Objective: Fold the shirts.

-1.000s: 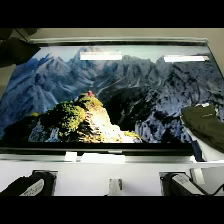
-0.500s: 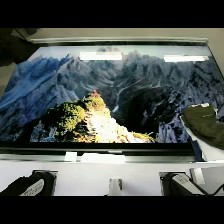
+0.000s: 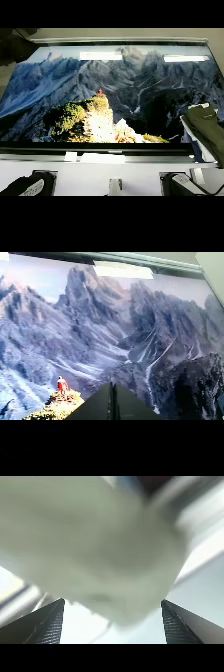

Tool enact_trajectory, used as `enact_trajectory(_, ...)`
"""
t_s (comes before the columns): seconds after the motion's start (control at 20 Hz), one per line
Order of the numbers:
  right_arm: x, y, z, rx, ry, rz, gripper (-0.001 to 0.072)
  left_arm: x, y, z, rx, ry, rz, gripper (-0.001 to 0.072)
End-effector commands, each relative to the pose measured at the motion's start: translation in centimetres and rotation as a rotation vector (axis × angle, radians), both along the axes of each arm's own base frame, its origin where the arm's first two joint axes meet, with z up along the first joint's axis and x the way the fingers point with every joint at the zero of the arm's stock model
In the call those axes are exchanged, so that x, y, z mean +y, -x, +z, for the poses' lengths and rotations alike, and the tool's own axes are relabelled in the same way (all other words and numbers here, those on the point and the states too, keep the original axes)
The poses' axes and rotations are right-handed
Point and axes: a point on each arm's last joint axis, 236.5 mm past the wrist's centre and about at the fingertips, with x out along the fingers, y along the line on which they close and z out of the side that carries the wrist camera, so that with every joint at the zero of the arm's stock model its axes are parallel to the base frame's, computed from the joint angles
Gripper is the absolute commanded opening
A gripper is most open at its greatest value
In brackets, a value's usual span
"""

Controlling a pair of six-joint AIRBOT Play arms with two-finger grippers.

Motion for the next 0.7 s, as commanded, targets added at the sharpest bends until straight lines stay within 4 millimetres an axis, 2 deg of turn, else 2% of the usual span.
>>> enact_trajectory(0.0,-2.6,-9.2,12.0,-0.297,0.377,0.159,0.0622,-1.1,-0.8,-1.5,0.038,-0.074,-0.034,0.0029)
enact_trajectory(0.05,-1.4,-12.8,15.9,-0.396,0.483,0.227,0.0614,-1.3,-1.5,-2.3,0.052,-0.139,-0.039,0.0029)
enact_trajectory(0.1,0.7,-15.9,18.3,-0.466,0.544,0.301,0.0612,-1.2,-2.3,-3.5,0.086,-0.217,-0.033,0.0029)
enact_trajectory(0.15,3.8,-19.0,19.3,-0.514,0.562,0.39,0.0612,-0.6,-3.2,-5.0,0.138,-0.311,-0.006,0.0029)
enact_trajectory(0.2,7.1,-21.3,18.3,-0.508,0.53,0.483,0.0612,0.5,-3.9,-6.7,0.195,-0.41,0.035,0.0029)
enact_trajectory(0.25,10.9,-23.2,15.6,-0.455,0.453,0.589,0.0612,2.1,-4.5,-8.8,0.27,-0.518,0.091,0.003)
enact_trajectory(0.3,14.4,-24.2,12.2,-0.376,0.348,0.673,0.0612,3.5,-4.7,-10.8,0.342,-0.6,0.133,0.0032)
enact_trajectory(0.35,17.7,-24.5,8.2,-0.273,0.218,0.74,0.0615,4.1,-4.4,-13.1,0.427,-0.647,0.142,0.0095)
enact_trajectory(0.4,20.4,-24.2,4.9,-0.177,0.108,0.783,0.0622,4.2,-3.7,-15.1,0.518,-0.657,0.138,0.0328)
enact_trajectory(0.45,22.4,-23.7,2.2,-0.087,0.018,0.822,0.0661,4.5,-2.8,-17.0,0.615,-0.666,0.143,0.0616)
enact_trajectory(0.5,24.2,-23.2,-0.1,-0.009,-0.058,0.861,0.0666,4.5,-1.7,-18.7,0.697,-0.68,0.122,0.0703)
enact_trajectory(0.55,25.3,-22.8,-1.6,0.046,-0.106,0.881,0.0691,4.3,-0.9,-19.9,0.746,-0.686,0.102,0.0703)
enact_trajectory(0.65,25.7,-22.8,-2.9,0.083,-0.136,0.874,0.0689,3.9,-0.3,-21.3,0.793,-0.659,0.124,0.0702)
